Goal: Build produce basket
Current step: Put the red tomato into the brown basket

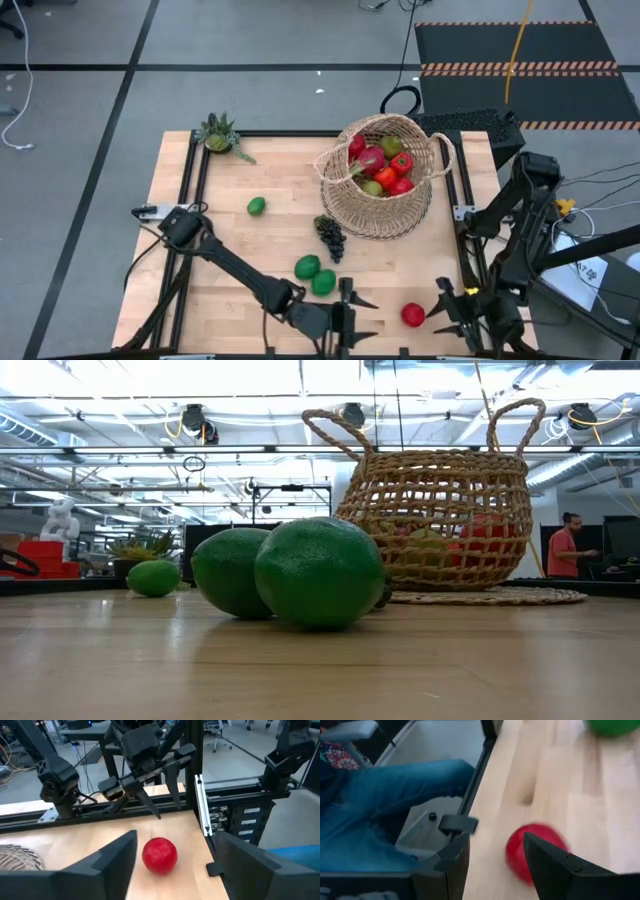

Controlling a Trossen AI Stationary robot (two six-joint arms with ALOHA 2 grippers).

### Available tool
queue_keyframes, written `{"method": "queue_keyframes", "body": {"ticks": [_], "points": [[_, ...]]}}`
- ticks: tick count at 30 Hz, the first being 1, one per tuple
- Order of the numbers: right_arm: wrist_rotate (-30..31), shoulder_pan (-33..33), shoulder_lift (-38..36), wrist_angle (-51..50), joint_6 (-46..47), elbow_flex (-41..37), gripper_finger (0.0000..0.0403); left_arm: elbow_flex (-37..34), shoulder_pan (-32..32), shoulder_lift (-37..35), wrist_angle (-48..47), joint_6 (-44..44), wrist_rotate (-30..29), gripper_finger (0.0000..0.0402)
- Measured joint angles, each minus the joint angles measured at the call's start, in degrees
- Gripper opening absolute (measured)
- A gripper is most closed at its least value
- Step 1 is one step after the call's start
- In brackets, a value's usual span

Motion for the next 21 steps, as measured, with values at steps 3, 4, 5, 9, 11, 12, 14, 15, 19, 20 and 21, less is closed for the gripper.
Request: {"method": "queue_keyframes", "body": {"ticks": [3, 4, 5, 9, 11, 12, 14, 15, 19, 20, 21], "points": [[-2.5, 0.9, 2.4, -0.3, 4.9, 0.0, 0.0174, 3.5, 0.1, 3.8, 0.1, -0.2, 0.1, 0.0301], [-2.5, 1.0, 3.1, -0.1, 5.7, 0.0, 0.0171, 4.7, 0.1, 5.1, 0.1, -0.2, 0.2, 0.0308], [-2.5, 1.1, 3.9, 0.2, 6.1, 0.0, 0.0167, 5.9, 0.1, 6.5, 0.1, -0.2, 0.5, 0.0314], [-4.6, 0.0, 7.1, -0.1, 8.5, 0.0, 0.0147, 10.2, 0.1, 11.1, -0.1, -0.3, 0.7, 0.0328], [-7.6, -1.0, 8.5, -0.1, 9.7, 0.0, 0.0137, 12.0, 0.1, 12.9, -0.2, -0.3, 0.8, 0.033], [-8.9, -1.5, 9.3, -0.1, 10.2, 0.0, 0.0132, 12.9, 0.0, 13.7, -0.1, -0.4, 1.1, 0.033], [-10.4, -2.5, 10.7, -0.1, 10.3, 0.0, 0.0122, 13.7, 0.0, 14.8, -0.2, -0.4, 1.1, 0.0331], [-11.2, -3.1, 11.3, 0.1, 10.2, 0.0, 0.0117, 13.9, 0.0, 15.1, -0.2, -0.4, 1.1, 0.0331], [-13.3, -5.7, 13.2, 0.0, 9.3, 0.0, 0.0098, 13.4, 0.3, 15.0, -1.6, -1.0, 0.9, 0.0331], [-13.2, -6.4, 13.2, 0.0, 8.3, 0.0, 0.0094, 13.4, 0.4, 15.0, -2.4, -1.1, 0.7, 0.0331], [-13.1, -7.2, 13.2, 0.2, 7.3, 0.0, 0.0091, 13.4, 0.5, 15.0, -2.9, -1.1, 0.6, 0.0331]]}}
